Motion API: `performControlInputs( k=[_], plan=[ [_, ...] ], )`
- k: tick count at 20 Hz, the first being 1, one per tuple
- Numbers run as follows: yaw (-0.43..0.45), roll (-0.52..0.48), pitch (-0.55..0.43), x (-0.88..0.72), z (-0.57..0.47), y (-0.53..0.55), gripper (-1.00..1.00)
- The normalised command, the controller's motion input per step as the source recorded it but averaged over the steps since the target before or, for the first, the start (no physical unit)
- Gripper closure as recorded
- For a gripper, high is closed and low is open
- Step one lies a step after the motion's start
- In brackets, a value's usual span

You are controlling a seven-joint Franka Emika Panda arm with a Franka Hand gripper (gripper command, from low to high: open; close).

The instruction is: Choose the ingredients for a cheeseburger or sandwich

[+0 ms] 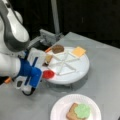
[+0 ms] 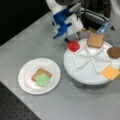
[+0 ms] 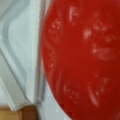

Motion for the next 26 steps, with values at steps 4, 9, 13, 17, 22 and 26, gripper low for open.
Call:
performControlInputs(
  k=[4, 9, 13, 17, 22, 26],
  plan=[
    [0.110, 0.424, -0.093, 0.23, -0.09, -0.27, -1.00],
    [0.119, 0.347, -0.064, 0.21, -0.06, -0.25, -1.00],
    [0.120, 0.263, -0.027, 0.20, -0.04, -0.26, -1.00],
    [0.123, 0.256, -0.012, 0.20, -0.03, -0.30, -1.00],
    [0.132, 0.251, -0.004, 0.20, -0.04, -0.31, 1.00],
    [0.135, 0.240, 0.043, 0.21, -0.02, -0.30, 1.00]
  ],
)
